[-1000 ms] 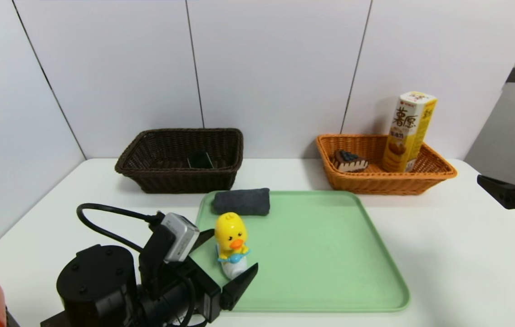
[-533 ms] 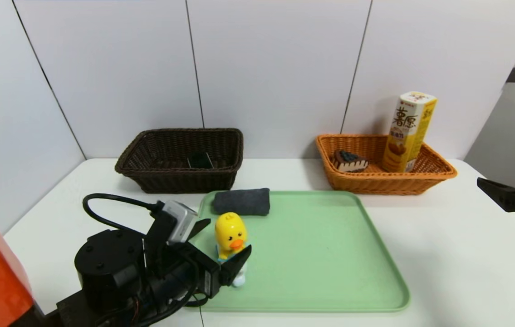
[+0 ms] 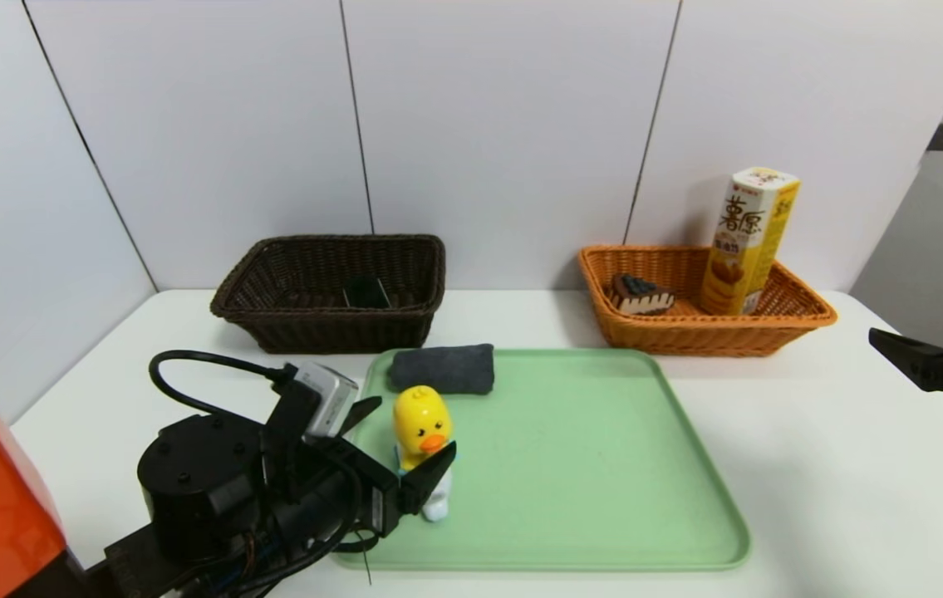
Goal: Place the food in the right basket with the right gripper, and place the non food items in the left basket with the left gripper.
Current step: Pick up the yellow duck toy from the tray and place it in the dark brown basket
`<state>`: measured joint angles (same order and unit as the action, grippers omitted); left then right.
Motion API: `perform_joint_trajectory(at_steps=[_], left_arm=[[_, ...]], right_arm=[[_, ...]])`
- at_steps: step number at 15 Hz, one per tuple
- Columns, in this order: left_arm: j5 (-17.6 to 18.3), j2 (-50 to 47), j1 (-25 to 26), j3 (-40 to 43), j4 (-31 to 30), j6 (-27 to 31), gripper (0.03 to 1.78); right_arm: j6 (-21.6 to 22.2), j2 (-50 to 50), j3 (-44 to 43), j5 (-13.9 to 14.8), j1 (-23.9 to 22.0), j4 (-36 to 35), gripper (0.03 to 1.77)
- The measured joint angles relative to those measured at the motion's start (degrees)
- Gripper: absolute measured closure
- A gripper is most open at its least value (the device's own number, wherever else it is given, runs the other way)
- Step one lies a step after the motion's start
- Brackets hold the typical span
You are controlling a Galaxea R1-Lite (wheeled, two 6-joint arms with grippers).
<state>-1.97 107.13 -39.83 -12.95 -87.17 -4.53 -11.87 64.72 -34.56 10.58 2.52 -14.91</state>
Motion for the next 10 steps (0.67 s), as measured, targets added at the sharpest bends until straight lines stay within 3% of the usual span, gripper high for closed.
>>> perform_joint_trajectory(at_steps=[10], left_arm=[[0.16,0.17,-2.78,-0.06,0.02,-0.72,0.12]], right_arm=[[0.0,-0.02,0.11,0.0,0.0,0.0,0.1]])
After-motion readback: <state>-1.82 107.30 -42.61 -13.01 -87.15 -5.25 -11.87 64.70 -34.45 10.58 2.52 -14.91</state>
